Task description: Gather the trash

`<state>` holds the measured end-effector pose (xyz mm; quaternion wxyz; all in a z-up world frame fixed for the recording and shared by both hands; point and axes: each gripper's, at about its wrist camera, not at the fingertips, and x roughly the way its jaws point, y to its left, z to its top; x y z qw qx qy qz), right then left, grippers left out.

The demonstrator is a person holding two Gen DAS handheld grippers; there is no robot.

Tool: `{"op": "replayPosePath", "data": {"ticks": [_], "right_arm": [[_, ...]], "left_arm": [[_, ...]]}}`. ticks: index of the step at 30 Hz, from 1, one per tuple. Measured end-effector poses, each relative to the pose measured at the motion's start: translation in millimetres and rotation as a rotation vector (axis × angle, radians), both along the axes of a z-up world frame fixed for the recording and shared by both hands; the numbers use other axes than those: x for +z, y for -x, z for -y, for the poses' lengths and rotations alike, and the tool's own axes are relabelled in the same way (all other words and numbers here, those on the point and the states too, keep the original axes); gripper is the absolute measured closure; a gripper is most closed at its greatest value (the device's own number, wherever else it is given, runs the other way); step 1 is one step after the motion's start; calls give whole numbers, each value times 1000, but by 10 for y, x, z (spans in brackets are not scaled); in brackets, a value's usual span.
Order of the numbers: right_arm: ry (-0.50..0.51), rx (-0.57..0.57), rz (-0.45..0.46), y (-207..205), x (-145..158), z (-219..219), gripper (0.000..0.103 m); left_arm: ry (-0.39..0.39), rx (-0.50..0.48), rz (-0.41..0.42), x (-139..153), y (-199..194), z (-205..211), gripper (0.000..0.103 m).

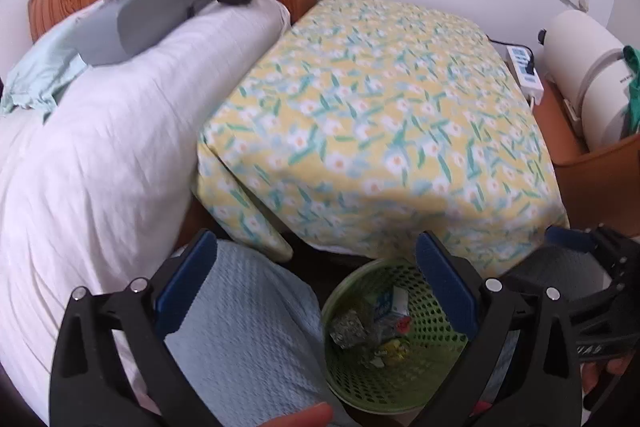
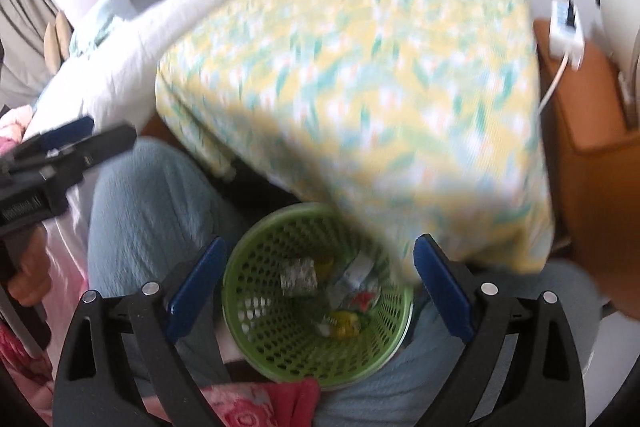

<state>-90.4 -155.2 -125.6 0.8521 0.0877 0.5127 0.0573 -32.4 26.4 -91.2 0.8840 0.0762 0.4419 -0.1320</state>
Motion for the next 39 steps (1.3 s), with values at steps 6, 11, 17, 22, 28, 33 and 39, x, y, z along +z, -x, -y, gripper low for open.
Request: {"op": "replayPosePath", "data": {"ticks": [6, 11, 17, 22, 28, 33, 39], "right_arm": [[95, -19, 138, -431, 554, -13, 7], [85, -10, 261, -703, 1067, -4, 2], [73, -1, 399, -881, 1582, -74, 2], [51, -11, 479, -896, 1851, -174, 2], [15, -15, 460, -897, 1863, -265, 2], [36, -34, 396, -886, 1729, -349, 2], [42, -48, 376, -834, 1596, -323, 2]], "left_arm": [[29, 72, 94, 414, -226, -135, 8], [52, 155, 203, 878, -383, -292, 8], [39, 258, 323, 1399, -448, -434, 8], [50, 317, 329, 1502, -414, -525, 8], [41, 353, 293, 1355, -384, -577, 8], [43, 362, 278, 1293, -379, -586, 8], [42, 349, 268, 1261, -374, -534, 8]]}}
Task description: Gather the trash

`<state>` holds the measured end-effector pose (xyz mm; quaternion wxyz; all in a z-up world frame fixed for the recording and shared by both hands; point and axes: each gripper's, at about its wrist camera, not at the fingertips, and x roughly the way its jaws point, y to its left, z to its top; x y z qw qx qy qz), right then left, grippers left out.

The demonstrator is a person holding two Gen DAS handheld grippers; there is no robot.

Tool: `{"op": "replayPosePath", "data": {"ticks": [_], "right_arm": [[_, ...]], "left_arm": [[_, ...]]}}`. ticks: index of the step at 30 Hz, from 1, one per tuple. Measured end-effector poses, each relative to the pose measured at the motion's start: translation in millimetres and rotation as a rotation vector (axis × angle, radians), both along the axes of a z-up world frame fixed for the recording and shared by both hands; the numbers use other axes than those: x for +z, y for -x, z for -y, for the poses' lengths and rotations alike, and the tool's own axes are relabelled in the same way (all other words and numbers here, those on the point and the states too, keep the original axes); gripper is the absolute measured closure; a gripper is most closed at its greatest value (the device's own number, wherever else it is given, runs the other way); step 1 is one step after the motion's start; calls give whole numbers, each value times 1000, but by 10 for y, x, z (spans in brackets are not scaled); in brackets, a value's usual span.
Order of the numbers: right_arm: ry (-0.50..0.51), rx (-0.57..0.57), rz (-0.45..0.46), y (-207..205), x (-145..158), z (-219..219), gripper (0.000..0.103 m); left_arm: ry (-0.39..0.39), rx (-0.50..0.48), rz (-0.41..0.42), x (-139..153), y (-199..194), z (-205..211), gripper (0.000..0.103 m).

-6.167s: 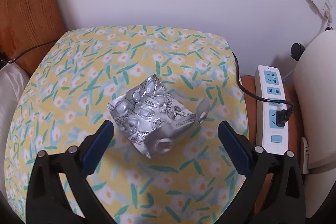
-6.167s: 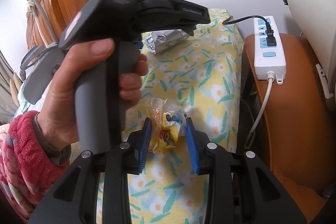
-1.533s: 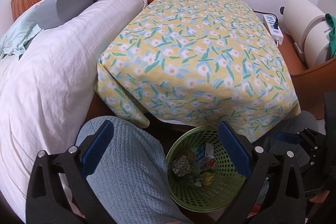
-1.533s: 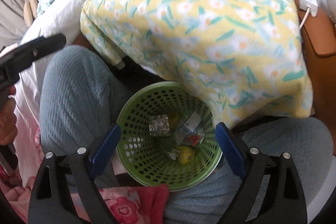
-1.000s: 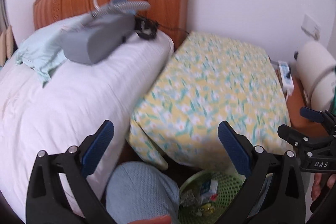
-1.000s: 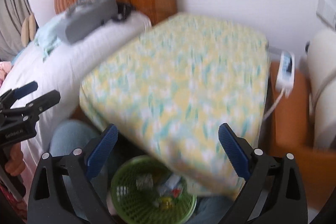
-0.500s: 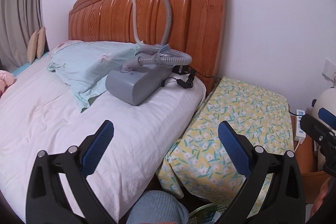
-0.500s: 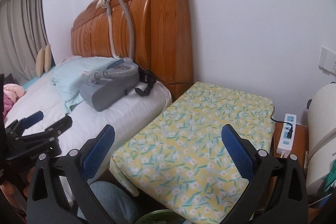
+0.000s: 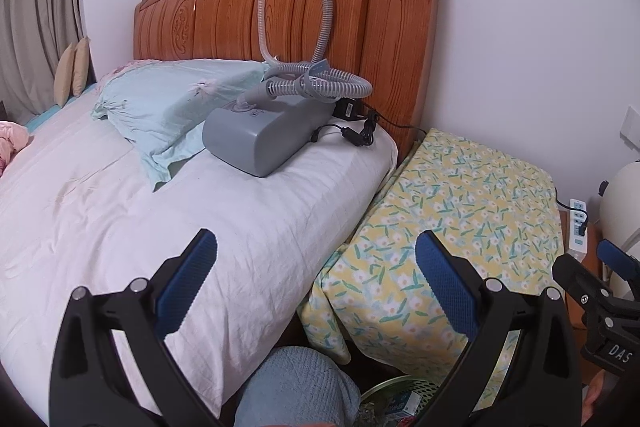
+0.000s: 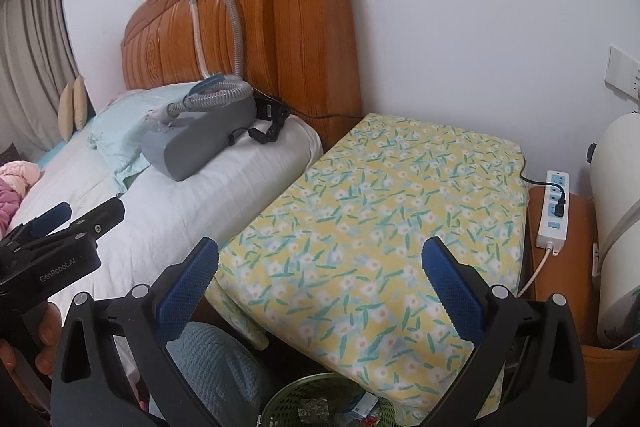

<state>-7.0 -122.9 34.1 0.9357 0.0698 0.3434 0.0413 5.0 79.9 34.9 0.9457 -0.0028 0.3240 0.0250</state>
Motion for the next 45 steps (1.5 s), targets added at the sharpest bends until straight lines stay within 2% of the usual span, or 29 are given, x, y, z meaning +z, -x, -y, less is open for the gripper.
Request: {"op": "replayPosePath", "data": {"ticks": [45], "right_arm": [[-8, 13, -21, 2, -104, -38, 2]], "left_arm": [[5, 6, -25, -75, 7, -9, 8]]}}
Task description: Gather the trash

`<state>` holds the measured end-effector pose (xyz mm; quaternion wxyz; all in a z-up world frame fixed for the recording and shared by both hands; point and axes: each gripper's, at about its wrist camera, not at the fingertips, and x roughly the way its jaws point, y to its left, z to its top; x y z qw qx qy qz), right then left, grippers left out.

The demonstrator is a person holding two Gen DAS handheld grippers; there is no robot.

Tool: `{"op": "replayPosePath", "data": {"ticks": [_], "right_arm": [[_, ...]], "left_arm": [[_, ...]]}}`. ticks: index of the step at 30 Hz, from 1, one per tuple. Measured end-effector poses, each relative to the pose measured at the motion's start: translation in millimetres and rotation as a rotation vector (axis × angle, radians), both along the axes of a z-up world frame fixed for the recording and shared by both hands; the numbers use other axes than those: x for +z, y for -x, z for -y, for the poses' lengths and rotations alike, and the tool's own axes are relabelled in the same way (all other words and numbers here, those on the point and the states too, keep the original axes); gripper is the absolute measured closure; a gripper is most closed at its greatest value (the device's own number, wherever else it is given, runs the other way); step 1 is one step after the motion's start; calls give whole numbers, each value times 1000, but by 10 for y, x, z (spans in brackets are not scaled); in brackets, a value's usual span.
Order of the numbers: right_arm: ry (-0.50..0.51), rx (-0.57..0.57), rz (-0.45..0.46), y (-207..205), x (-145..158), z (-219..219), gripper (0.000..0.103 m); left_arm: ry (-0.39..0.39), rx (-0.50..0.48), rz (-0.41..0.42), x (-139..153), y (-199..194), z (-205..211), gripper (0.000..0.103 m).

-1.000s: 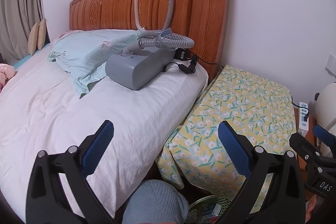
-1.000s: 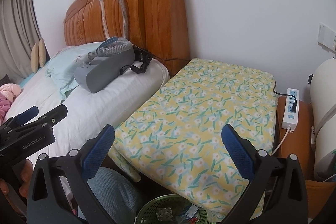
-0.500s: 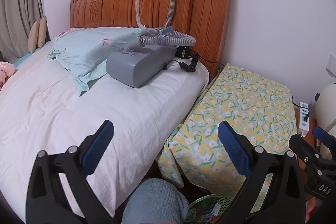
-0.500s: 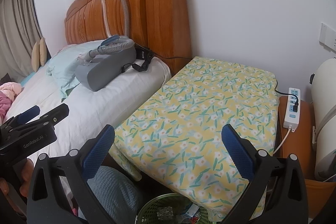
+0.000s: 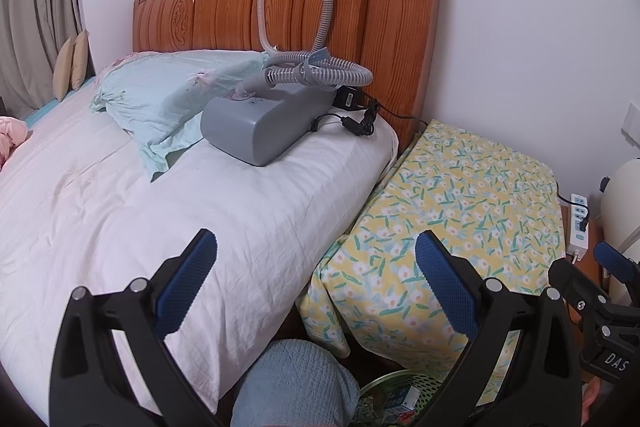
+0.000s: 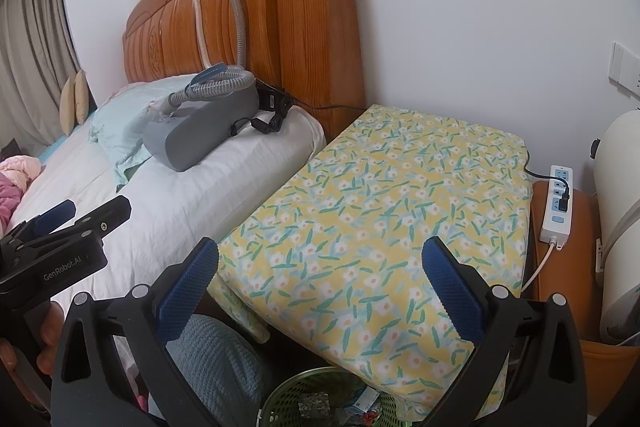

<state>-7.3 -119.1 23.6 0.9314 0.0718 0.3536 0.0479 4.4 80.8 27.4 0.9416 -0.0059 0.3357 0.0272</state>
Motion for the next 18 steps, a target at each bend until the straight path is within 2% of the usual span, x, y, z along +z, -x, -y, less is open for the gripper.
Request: {"op": "replayPosePath", "data": {"ticks": [18], "right_arm": [[-2, 6, -12, 0, -50, -11, 2]], "left_arm": [[5, -2, -15, -44, -28, 5, 8]]}}
